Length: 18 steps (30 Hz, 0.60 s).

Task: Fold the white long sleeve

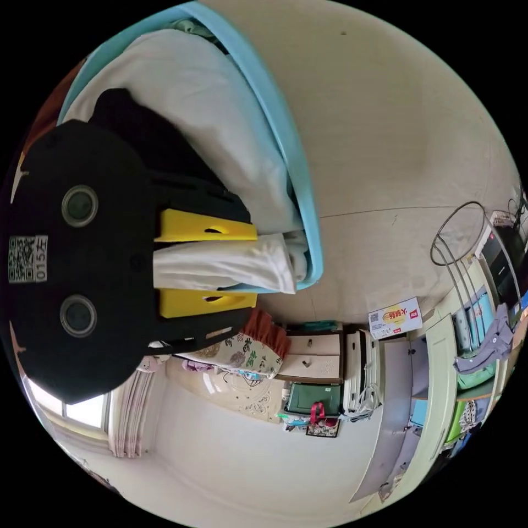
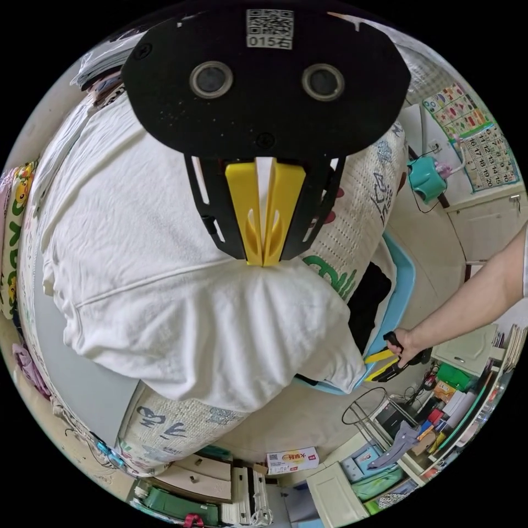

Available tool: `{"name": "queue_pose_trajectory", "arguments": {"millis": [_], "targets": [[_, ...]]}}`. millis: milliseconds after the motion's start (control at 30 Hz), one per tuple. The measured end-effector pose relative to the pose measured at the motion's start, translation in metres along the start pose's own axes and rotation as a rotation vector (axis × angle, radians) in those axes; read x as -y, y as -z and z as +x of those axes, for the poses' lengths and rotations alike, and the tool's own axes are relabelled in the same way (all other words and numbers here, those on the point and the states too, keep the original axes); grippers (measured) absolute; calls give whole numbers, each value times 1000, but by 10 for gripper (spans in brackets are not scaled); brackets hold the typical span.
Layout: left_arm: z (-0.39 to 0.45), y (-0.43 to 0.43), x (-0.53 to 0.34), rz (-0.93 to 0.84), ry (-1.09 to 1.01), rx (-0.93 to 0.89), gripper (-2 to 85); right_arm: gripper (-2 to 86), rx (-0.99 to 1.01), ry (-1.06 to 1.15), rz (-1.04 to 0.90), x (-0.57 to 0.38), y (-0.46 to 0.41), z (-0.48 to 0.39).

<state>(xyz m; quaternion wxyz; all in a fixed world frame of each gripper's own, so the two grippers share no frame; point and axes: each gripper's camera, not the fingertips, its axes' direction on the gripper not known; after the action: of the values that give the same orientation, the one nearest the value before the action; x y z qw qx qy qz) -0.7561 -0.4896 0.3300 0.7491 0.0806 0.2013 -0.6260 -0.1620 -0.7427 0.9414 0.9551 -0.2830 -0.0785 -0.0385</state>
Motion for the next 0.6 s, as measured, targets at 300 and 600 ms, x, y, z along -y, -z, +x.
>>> {"name": "queue_pose_trajectory", "arguments": {"millis": [300,600], "targets": [[53,25,-45,63,-314,-163,-7,-6,-1,-3,10,11,18,-4],[164,71,-260,-189,-929,-457,-8,-9,344,-226,301,-27,125,37]]}}
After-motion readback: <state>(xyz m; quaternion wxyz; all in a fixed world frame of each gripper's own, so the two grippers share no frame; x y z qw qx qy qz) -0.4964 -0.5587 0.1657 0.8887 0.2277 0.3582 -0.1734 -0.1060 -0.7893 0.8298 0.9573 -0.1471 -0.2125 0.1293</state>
